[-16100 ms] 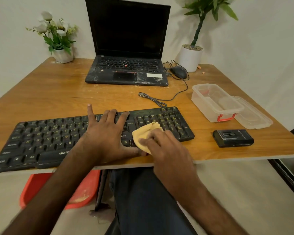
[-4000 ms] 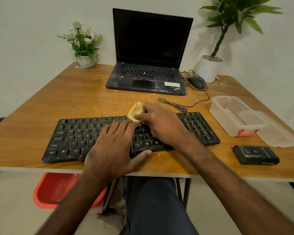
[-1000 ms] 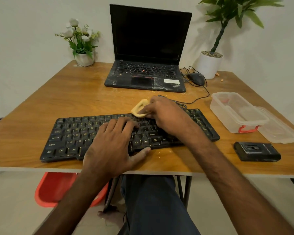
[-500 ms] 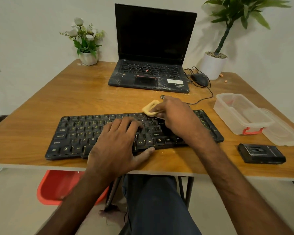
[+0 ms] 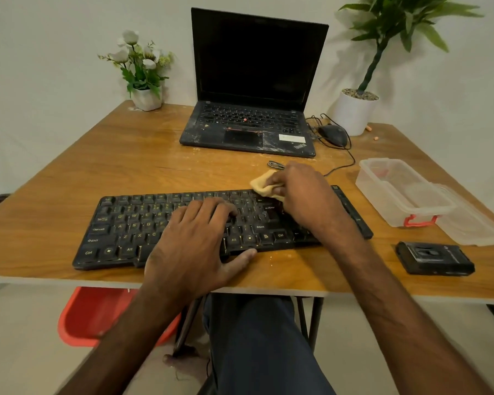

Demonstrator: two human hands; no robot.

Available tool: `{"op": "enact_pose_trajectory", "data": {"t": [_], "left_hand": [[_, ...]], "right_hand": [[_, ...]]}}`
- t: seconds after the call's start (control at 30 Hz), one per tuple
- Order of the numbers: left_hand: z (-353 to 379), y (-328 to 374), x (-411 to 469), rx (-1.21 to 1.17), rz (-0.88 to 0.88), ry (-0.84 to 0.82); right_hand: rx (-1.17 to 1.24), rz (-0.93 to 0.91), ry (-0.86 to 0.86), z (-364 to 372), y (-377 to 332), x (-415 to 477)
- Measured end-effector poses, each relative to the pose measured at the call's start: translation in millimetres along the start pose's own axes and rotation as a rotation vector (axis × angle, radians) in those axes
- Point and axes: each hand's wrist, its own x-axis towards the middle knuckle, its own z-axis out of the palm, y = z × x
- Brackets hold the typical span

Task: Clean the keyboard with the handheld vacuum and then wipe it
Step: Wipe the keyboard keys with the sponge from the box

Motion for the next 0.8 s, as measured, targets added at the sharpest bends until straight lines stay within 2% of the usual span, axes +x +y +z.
{"op": "enact_pose_trajectory", "data": {"t": [0.1,0.27,0.5,0.57,0.67,0.73,0.8], "left_hand": [[1,0,0,-0.011,-0.02,-0.012],[2,-2,1,-0.005,-0.078,0.013],[-5,-22,-6,0.069,-0.077,-0.095],[-4,-22,-7,0.085,-0.074,-0.089],[-2,-22,-8,0.056,-0.055,-0.078],[-2,-23,-9,0.035,-0.042,-0.066],[-2,-22,-10,0.044,-0.046,-0.064]], "right_hand": [[0.012,-0.06,0.003,3,-7,-10],[0.05,-0.293,-0.033,8,-18,-36],[-0.056,-0.232,-0.007,3,-9,-32],[-0.051,-0.33,0.004,7,-20,-38],[0.077,-0.497,-0.097,7,-39,-55],[0.04,-0.578,-0.109,6,-37,-59],[-0.051,-0.57,-0.064,6,-23,-49]]}}
